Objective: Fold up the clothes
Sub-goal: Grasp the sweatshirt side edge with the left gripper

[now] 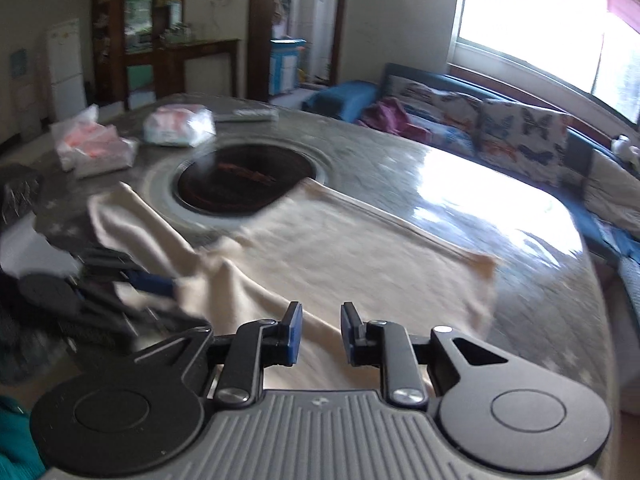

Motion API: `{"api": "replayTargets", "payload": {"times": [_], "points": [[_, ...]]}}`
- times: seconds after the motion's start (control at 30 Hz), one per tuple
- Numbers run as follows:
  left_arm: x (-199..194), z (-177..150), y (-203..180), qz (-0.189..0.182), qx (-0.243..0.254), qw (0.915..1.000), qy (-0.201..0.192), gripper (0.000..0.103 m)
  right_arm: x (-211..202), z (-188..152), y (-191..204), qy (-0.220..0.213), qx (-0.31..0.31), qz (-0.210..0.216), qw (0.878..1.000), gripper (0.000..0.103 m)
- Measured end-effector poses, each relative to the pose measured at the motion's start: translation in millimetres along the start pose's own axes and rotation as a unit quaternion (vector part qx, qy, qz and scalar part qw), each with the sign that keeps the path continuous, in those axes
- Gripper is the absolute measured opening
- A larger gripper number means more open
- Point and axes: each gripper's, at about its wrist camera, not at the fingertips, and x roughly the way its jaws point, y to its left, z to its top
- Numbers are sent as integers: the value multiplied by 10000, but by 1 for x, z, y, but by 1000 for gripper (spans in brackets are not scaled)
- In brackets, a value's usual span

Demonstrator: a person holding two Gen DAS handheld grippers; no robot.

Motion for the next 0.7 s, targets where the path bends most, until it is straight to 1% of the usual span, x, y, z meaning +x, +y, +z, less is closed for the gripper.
{"api": "replayTargets", "payload": {"times": [0.03, 0.07, 0.1, 0.13, 0.17, 0.2, 0.23, 0.27, 0.33, 0.4, 0.43, 0.57, 0.7], "points": [[1, 1, 0, 17, -39, 10000, 13, 50, -3, -7, -6, 71, -28, -120, 9999, 23], [1, 2, 1, 51, -82, 9999, 27, 44, -6, -15, -11, 142, -58, -256, 9996, 27], [2, 3, 1, 98, -115, 9999, 46, 40, -7, -21, -14, 197, -68, -350, 9992, 30], [3, 4, 2, 143, -146, 9998, 63, 33, -9, -26, -17, 254, -73, -422, 9988, 30], [4, 4, 3, 179, -172, 9997, 77, 23, -11, -35, -21, 336, -57, -502, 9982, 31], [4, 5, 4, 207, -202, 9995, 100, 17, -14, -43, -25, 403, -19, -544, 9977, 34], [4, 7, 5, 226, -218, 9994, 113, 11, -16, -49, -27, 450, 23, -559, 9974, 35], [3, 8, 6, 244, -235, 9993, 125, 9, -17, -55, -29, 496, 66, -574, 9971, 38], [2, 12, 6, 277, -254, 9992, 138, 7, -21, -65, -31, 551, 117, -550, 9969, 42], [-4, 21, 0, 265, -128, 9996, 24, 7, -23, -72, -29, 558, 102, -486, 9972, 49], [-7, 25, -4, 253, -63, 9997, -35, 7, -24, -75, -27, 556, 92, -453, 9974, 50], [-17, 54, -25, 57, 248, 9992, -309, 7, -20, -82, -20, 549, 49, -390, 9977, 51], [-19, 85, -56, -243, 600, 9966, -500, 7, -14, -81, -16, 459, 78, -356, 9983, 51]]}}
